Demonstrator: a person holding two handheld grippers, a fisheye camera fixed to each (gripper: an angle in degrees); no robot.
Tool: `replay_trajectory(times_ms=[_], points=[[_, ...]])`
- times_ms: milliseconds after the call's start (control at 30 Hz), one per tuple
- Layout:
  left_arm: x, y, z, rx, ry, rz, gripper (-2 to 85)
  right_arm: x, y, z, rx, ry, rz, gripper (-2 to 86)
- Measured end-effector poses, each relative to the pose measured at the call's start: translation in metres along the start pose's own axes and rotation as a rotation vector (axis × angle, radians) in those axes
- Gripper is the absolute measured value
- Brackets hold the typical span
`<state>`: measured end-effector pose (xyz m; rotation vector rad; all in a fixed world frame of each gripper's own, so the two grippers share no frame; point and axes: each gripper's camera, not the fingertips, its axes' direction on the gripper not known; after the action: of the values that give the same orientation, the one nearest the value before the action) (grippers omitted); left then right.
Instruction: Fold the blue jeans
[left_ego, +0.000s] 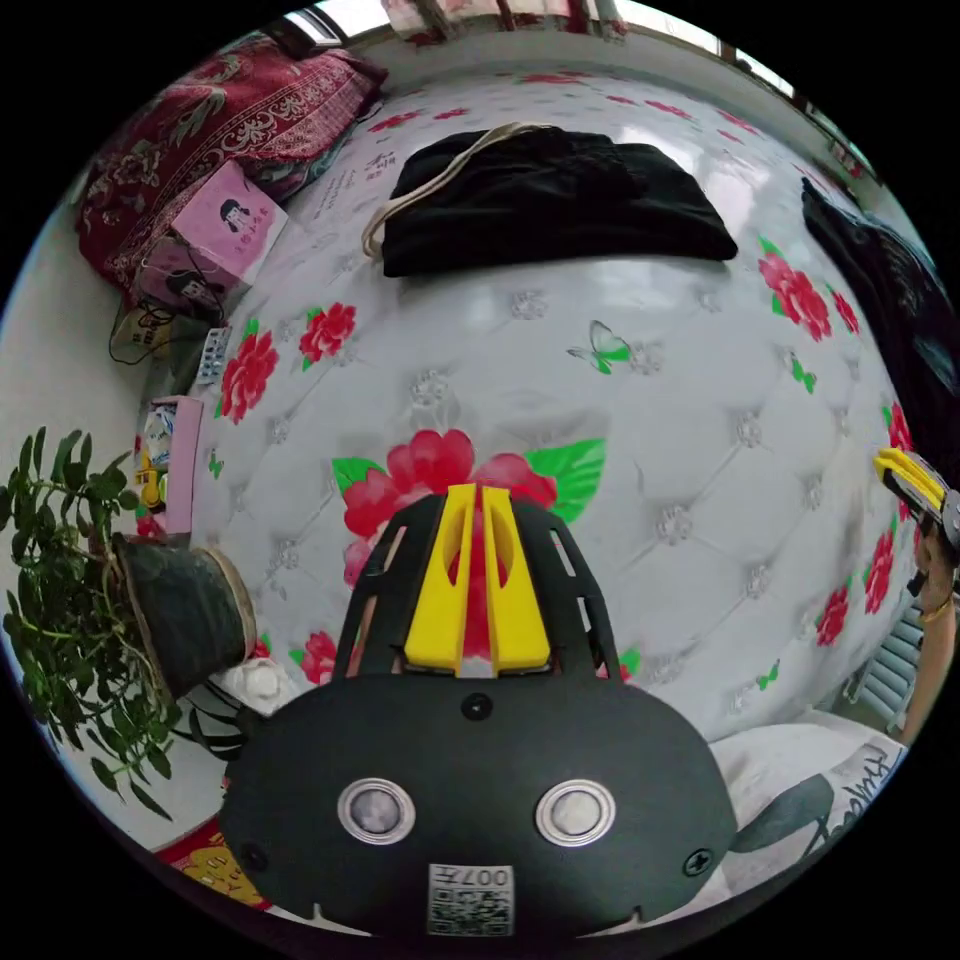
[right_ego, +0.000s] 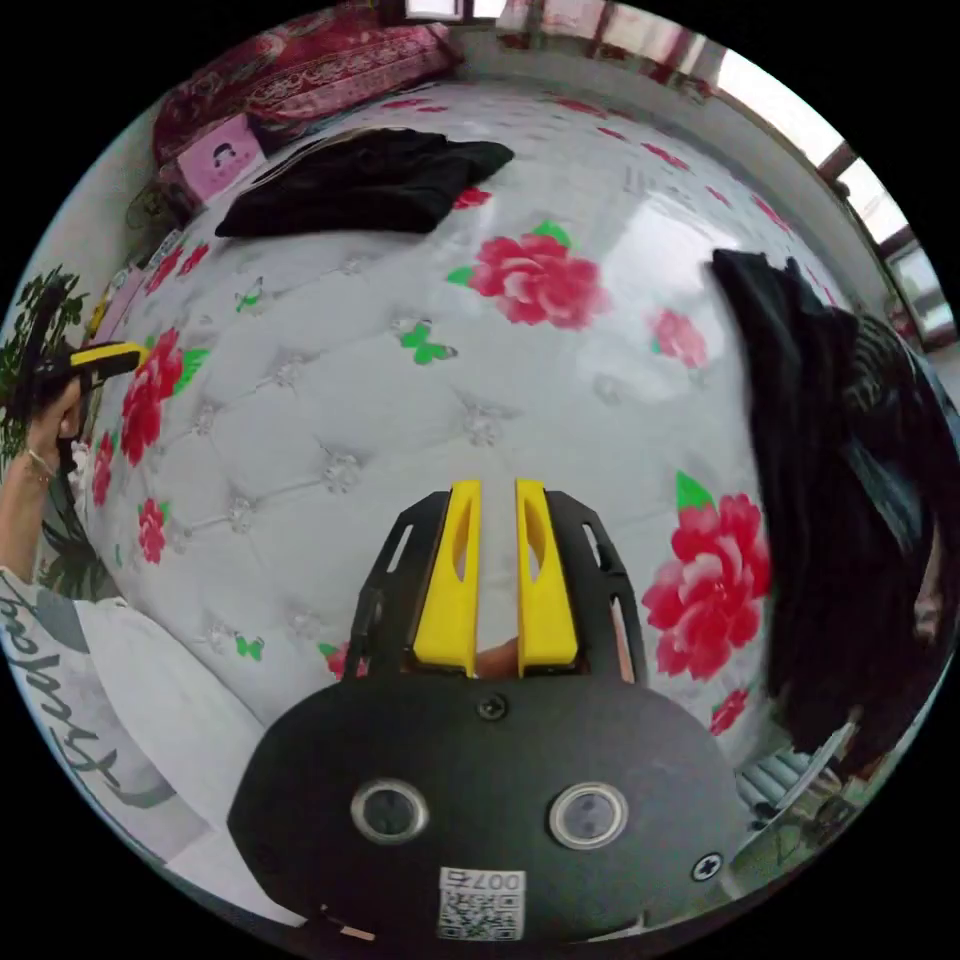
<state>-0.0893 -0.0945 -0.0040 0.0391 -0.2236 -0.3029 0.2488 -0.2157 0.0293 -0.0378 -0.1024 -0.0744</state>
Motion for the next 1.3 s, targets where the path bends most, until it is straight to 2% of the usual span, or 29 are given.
replay_trajectory(times_ms=[233,433,800,1300], points=[[0.037,0.019,-0.032,0.048,-0.024,0.038,-1.0,0.125,0.076,-0.085,0.170,0.093,0.328,6.6],[0.066,0.023,-0.048,0.065,-0.034,0.050,-0.9,0.200,0.129,-0.141,0.256,0.188,0.481,6.5],[0.113,0.018,-0.057,0.043,-0.077,0.074,-1.0,0.281,0.196,-0.188,0.327,0.319,0.649,6.5],[0.137,-0.007,-0.061,0.008,-0.128,0.098,-1.0,0.356,0.231,-0.204,0.285,0.407,0.779,3.0]])
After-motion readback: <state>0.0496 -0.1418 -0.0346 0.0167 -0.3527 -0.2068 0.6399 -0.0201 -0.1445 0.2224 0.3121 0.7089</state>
